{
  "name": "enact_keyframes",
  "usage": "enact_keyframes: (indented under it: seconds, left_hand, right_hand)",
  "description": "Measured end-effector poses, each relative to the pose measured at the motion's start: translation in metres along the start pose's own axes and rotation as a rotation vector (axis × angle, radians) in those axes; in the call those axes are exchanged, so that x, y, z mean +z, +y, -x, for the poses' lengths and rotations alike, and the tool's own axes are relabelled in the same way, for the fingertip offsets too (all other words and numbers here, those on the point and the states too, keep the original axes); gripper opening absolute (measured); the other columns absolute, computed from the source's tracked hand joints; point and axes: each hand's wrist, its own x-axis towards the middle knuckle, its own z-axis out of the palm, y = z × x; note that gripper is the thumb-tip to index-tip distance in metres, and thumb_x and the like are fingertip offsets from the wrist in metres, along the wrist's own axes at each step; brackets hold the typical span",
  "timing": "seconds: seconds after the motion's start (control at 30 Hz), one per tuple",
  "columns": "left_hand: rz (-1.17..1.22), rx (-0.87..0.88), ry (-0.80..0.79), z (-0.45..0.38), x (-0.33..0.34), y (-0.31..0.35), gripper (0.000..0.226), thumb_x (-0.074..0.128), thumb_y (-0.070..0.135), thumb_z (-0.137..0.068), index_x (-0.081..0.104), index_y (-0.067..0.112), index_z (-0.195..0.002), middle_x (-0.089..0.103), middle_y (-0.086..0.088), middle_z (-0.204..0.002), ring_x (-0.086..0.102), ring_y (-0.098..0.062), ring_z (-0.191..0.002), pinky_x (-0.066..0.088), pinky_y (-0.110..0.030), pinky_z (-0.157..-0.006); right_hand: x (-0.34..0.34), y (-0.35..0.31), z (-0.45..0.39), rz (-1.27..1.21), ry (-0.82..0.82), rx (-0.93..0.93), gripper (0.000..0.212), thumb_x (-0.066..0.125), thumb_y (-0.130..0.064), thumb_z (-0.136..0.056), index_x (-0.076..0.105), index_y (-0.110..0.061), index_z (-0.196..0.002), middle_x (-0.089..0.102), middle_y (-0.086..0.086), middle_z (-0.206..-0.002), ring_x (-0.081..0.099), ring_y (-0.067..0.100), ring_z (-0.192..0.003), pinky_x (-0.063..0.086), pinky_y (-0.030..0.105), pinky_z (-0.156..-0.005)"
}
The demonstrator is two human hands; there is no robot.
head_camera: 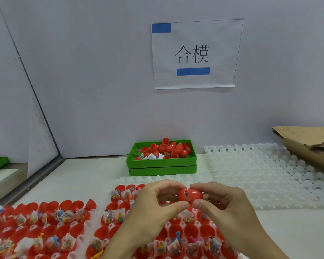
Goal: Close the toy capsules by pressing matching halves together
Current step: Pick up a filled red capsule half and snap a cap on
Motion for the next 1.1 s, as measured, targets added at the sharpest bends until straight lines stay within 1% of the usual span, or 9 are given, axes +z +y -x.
enact_keyframes:
  seconds: [0.2,0.37,0.47,0.53,0.63,0.67,0.83,1.0,1.1]
  left_hand:
    - [-0.010,0.006,0.012,-0.001,0.002,-0.001,0.030,0.081,0.013,-0.079,0.074,0.025,-0.106,0.077,0.006,-0.095,0.073,-0.011,-0.090,0.057,-0.025,-0.084]
    - [0.016,0.015,0.014,-0.001,0.004,-0.002,0.038,0.083,0.010,-0.075,0.074,0.023,-0.110,0.077,0.005,-0.094,0.074,-0.012,-0.089,0.056,-0.020,-0.081]
    - [0.017,0.033,0.023,-0.001,0.005,-0.002,0.035,0.081,0.010,-0.079,0.073,0.022,-0.111,0.077,0.005,-0.094,0.073,-0.011,-0.089,0.056,-0.019,-0.081]
    - [0.025,0.041,0.035,-0.001,0.006,-0.002,0.032,0.078,0.011,-0.082,0.073,0.022,-0.111,0.077,0.005,-0.094,0.073,-0.012,-0.090,0.056,-0.019,-0.081]
    - [0.063,0.044,0.051,0.000,0.007,-0.001,0.026,0.076,0.009,-0.084,0.073,0.022,-0.108,0.077,0.002,-0.094,0.073,-0.015,-0.089,0.056,-0.020,-0.078]
    - [0.070,0.048,0.056,0.000,0.007,0.000,0.026,0.076,0.009,-0.084,0.074,0.022,-0.106,0.077,0.001,-0.093,0.073,-0.015,-0.088,0.056,-0.021,-0.077]
    - [0.043,0.086,0.084,0.001,0.013,0.004,0.022,0.073,0.017,-0.079,0.073,0.031,-0.096,0.075,0.003,-0.086,0.073,-0.014,-0.081,0.056,-0.020,-0.073]
    - [-0.003,0.107,0.159,0.001,0.021,0.006,0.020,0.070,0.022,-0.072,0.070,0.032,-0.089,0.072,0.002,-0.080,0.071,-0.013,-0.072,0.055,-0.019,-0.066]
    - [-0.021,0.113,0.197,0.001,0.024,0.005,0.020,0.071,0.019,-0.073,0.071,0.032,-0.088,0.071,0.003,-0.078,0.071,-0.012,-0.071,0.055,-0.019,-0.066]
  right_hand:
    - [0.002,-0.002,0.002,-0.016,0.021,0.003,0.035,0.080,0.003,-0.072,0.079,-0.029,-0.086,0.074,0.000,-0.072,0.071,0.014,-0.065,0.054,0.017,-0.064]
    - [0.001,0.001,0.001,0.004,0.047,0.043,0.031,0.082,-0.004,-0.074,0.076,-0.029,-0.091,0.076,0.001,-0.074,0.073,0.014,-0.070,0.056,0.020,-0.067]
    - [0.001,0.002,0.001,-0.018,0.041,0.054,0.025,0.082,-0.010,-0.073,0.077,-0.026,-0.092,0.077,0.001,-0.076,0.074,0.014,-0.071,0.055,0.018,-0.065]
    - [0.002,0.002,0.001,-0.053,0.044,0.065,0.024,0.080,-0.016,-0.072,0.077,-0.023,-0.094,0.077,0.001,-0.078,0.075,0.016,-0.074,0.058,0.024,-0.068]
    - [0.002,0.003,0.000,-0.108,0.040,0.086,0.023,0.078,-0.013,-0.073,0.077,-0.019,-0.096,0.078,0.005,-0.082,0.075,0.022,-0.078,0.061,0.041,-0.075]
    - [0.002,0.003,0.000,-0.120,0.035,0.081,0.024,0.079,-0.015,-0.071,0.077,-0.018,-0.095,0.078,0.006,-0.083,0.076,0.023,-0.079,0.061,0.041,-0.075]
    - [0.003,0.002,0.001,-0.144,0.038,0.045,0.030,0.080,-0.023,-0.061,0.079,-0.020,-0.091,0.078,0.005,-0.083,0.075,0.020,-0.079,0.058,0.022,-0.070]
    - [0.004,0.004,0.001,-0.133,0.016,0.035,0.024,0.081,-0.004,-0.071,0.079,-0.021,-0.088,0.077,0.007,-0.080,0.075,0.021,-0.076,0.056,0.021,-0.066]
    - [0.006,0.002,0.002,-0.147,0.019,0.030,0.023,0.082,-0.015,-0.066,0.079,-0.024,-0.086,0.077,0.006,-0.080,0.075,0.019,-0.075,0.055,0.019,-0.065]
